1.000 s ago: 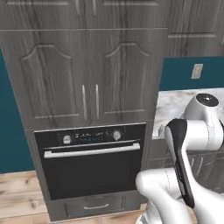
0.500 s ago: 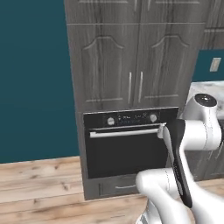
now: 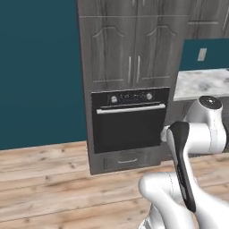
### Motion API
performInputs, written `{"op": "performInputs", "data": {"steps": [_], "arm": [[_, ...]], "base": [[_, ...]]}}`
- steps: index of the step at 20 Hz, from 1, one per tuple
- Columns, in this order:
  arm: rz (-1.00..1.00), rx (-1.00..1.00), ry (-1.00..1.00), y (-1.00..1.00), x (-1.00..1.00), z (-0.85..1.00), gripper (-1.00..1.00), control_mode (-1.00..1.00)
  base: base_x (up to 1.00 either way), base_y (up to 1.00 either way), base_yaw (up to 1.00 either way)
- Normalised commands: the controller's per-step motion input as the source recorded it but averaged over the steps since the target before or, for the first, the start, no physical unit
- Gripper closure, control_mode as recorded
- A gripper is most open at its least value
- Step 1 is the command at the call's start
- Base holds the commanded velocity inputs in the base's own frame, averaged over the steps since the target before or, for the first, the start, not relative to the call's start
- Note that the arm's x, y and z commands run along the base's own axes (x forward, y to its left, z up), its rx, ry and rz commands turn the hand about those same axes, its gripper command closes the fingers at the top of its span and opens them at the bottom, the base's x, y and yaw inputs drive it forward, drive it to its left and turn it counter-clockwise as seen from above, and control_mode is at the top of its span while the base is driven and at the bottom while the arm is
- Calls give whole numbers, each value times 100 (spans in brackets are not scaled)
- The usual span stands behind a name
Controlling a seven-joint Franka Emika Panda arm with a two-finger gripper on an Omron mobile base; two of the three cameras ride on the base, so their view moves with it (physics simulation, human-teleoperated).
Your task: Take the fork and place it on the left side of the plate. Then take the spoon and place it on the right side of the plate. Make sure they're directly next to the plate.
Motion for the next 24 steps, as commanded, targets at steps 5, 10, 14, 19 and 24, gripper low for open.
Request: {"op": "performInputs", "data": {"steps": [5,10,14,19,24], "arm": [[0,0,0,0,0,0,100,100],[0,0,0,0,0,0,100,100],[0,0,0,0,0,0,100,100],[0,0,0,0,0,0,100,100],[0,0,0,0,0,0,100,100]], "base": [[-93,40,-13],[-88,42,-12],[-87,40,-11],[-87,40,-12],[-85,38,-11]]}}
